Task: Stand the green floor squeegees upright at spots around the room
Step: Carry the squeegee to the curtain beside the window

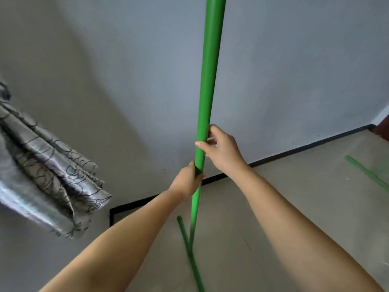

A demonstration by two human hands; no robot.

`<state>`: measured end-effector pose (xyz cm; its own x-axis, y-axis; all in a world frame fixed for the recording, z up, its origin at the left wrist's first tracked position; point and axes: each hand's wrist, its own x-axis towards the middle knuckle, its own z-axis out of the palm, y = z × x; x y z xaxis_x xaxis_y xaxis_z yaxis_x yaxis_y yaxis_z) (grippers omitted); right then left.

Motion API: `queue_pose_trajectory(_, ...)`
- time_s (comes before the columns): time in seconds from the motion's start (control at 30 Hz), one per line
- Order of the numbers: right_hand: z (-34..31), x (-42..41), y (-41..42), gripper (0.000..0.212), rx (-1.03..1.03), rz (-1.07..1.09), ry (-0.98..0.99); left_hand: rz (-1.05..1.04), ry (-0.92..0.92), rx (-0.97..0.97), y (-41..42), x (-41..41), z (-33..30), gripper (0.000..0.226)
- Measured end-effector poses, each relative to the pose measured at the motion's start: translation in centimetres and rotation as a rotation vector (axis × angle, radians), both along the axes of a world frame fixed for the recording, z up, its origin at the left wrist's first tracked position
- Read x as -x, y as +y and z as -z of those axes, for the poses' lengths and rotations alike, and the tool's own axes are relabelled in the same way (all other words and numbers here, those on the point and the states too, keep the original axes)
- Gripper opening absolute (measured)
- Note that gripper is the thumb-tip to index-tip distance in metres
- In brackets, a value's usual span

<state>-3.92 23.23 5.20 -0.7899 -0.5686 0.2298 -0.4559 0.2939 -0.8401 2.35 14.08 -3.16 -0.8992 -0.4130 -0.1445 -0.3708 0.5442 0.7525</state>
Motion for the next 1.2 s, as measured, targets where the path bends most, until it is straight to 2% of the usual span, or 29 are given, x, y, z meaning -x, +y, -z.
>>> queue_pose_trajectory(0.23, 0.1, -0.7, -14.0, 0.020, 0.003, -0.310, 0.045, -0.337, 0.014, -0.009, -11.1, -3.0, -0.3, 0.012)
queue_pose_trajectory(0.37, -0.1, -1.8, -19.8, 0.022, 0.021, -0.472, 0.049, -0.525, 0.019, 0.013, -15.4, -4.9, -0.5, 0.023)
queue_pose_trajectory(0.53, 0.0, -4.0, -25.5, 0.024, 0.015, -0.618, 0.080, -0.693, 0.010, 0.022, -19.8, -7.6, -0.2, 0.021)
queue_pose_trajectory(0.8, -0.8, -9.3, -32.1, 0.021, 0.010, -0.711, 0.111, -0.792, 0.015, -0.001, -26.4, -12.8, 0.3, 0.037)
queue_pose_trajectory(0.9, -1.1, -11.3, -34.0, 0.035, 0.007, -0.717, 0.088, -0.812, -0.018, 0.001, -28.5, -14.7, 0.7, 0.044)
queue_pose_trajectory(1.2, -0.6, -12.5, -36.5, 0.030, -0.001, -0.682, 0.080, -0.766, 0.006, 0.060, -31.9, -16.3, 2.7, 0.055)
